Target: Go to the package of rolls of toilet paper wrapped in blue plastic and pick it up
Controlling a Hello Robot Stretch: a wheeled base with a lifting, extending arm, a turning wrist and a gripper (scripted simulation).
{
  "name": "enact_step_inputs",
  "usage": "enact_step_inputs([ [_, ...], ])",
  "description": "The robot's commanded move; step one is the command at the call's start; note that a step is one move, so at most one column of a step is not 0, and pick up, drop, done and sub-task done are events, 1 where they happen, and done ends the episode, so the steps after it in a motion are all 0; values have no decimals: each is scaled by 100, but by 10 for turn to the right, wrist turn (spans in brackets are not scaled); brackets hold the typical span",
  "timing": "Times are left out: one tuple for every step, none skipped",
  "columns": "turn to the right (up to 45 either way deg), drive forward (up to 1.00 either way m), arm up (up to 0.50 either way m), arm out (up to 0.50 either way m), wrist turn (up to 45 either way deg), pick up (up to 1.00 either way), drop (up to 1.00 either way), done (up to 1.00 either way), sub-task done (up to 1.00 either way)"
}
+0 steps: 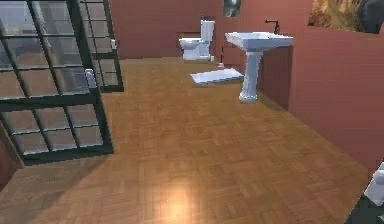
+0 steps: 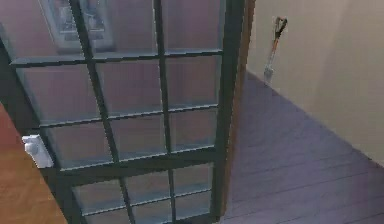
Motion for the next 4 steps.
enact_step_inputs([
  [0, 100, 0, 0, 0, 0, 0, 0, 0],
  [-60, 0, 0, 0, 0, 0, 0, 0, 0],
  [0, 55, 0, 0, 0, 0, 0, 0, 0],
  [-60, 0, 0, 0, 0, 0, 0, 0, 0],
])
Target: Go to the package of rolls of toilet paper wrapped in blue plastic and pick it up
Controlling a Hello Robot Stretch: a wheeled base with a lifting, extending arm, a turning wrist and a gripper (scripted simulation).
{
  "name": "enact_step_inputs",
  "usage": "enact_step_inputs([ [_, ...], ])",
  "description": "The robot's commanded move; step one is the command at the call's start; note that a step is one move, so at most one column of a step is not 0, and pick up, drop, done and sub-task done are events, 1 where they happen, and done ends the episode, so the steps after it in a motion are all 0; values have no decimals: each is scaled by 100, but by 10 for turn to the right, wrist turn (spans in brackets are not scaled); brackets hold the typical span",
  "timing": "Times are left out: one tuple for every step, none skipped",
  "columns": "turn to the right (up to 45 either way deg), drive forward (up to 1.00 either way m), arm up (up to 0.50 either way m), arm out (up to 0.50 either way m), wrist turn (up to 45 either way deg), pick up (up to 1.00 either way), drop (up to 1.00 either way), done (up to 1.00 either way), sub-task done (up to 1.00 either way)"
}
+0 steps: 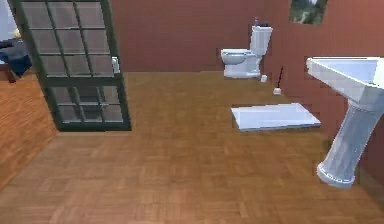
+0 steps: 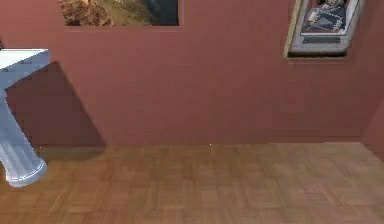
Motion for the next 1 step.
enact_step_inputs([
  [0, 100, 0, 0, 0, 0, 0, 0, 0],
])
